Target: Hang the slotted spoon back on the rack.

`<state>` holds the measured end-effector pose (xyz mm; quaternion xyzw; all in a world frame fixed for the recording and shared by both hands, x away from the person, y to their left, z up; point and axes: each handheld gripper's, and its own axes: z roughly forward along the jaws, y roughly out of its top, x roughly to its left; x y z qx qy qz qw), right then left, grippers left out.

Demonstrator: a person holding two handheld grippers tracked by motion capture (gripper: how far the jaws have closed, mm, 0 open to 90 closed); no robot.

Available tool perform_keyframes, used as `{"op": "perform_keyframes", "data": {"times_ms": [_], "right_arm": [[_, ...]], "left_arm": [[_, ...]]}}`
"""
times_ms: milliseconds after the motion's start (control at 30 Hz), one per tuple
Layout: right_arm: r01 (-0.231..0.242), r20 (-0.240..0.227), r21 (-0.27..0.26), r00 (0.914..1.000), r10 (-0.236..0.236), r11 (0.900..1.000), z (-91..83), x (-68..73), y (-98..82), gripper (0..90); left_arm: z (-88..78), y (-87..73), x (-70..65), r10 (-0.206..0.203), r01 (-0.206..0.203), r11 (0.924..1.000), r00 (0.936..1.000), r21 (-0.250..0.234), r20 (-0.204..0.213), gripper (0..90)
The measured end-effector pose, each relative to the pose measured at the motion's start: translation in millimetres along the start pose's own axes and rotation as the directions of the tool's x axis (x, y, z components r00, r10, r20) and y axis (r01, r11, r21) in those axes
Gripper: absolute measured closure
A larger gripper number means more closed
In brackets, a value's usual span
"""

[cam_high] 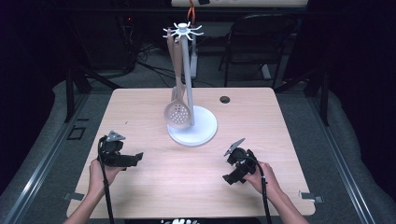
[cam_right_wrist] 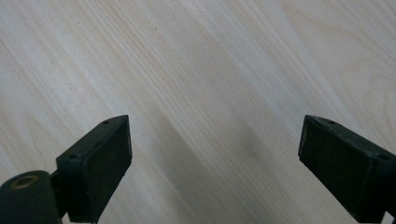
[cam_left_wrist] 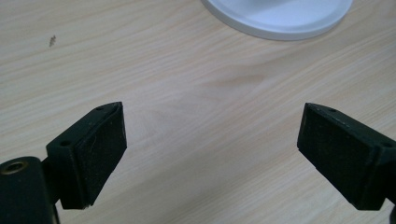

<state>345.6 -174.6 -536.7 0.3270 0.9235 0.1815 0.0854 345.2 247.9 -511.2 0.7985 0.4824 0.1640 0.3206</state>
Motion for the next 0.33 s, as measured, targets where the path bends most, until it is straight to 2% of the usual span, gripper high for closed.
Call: {"op": "perform_keyframes", "data": {"times_ms": [100, 200, 333], "right_arm": [[-0.007, 0.0, -0.007, 1.0, 0.007, 1.0, 1.8, 0.5, -0.6, 9.1], [0.004, 0.001, 0.007, 1.0, -0.004, 1.0, 1.4, -0.4, -0.1, 9.1], [0.006, 0.001, 0.011, 1.0, -0.006, 1.0, 1.4, -0.4, 0.3, 9.3]], "left_arm": [[3.6, -5.3, 2.0, 0.001, -0.001, 0.9998, 1.0, 0.021, 0.004, 6.0], [4.9, -7.5, 5.2, -0.011, 0.011, 0.9999, 0.9999, 0.012, 0.002, 5.3], [7.6, -8.4, 8.6, -0.016, 0.015, 0.9996, 0.9998, 0.025, 0.008, 4.7]]}}
